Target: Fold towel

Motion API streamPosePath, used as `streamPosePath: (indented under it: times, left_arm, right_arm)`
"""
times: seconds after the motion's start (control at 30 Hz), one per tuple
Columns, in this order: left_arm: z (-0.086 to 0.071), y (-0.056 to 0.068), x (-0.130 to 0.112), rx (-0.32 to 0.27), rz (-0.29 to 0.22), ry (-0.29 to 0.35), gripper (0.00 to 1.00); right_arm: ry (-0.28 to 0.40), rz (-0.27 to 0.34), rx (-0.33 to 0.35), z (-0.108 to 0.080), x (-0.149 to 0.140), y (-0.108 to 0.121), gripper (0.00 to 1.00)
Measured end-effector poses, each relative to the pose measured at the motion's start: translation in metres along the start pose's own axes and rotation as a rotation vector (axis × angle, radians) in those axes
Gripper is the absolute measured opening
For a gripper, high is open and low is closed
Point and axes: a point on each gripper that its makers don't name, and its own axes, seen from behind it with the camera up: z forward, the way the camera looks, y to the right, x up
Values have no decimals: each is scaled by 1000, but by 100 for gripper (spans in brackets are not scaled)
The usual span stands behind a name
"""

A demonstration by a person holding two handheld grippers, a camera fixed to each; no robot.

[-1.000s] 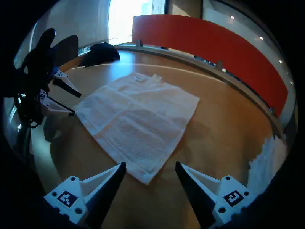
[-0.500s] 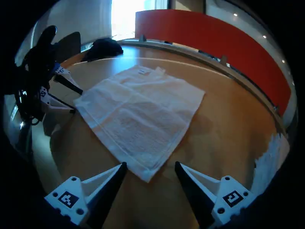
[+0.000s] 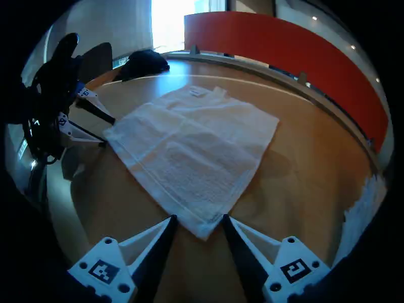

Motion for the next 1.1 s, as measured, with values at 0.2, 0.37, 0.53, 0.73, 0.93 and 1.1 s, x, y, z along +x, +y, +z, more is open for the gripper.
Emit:
streamPosePath:
  times: [0.2, 0.37, 0.53, 0.73, 0.93, 1.1]
  left_arm:
    - [-1, -1, 0, 6, -9, -13, 77]
    - [-1, -2, -1, 12, -16, -19, 67]
    - [0, -1, 0, 16, -18, -24, 52]
    - [0, 0, 0, 28, -19, -26, 35]
    - [-1, 0, 1, 32, -22, -21, 33]
    - [-1, 1, 0, 32, -21, -21, 32]
  right_arm:
    - [-5, 15, 2, -1, 0, 2, 45]
    - [0, 23, -1, -3, 1, 2, 35]
    - [12, 22, -7, -5, 4, 2, 24]
    - [2, 40, -18, -5, 3, 4, 22]
    - [-22, 60, -17, -4, -3, 5, 32]
    - [-31, 65, -4, -6, -5, 4, 32]
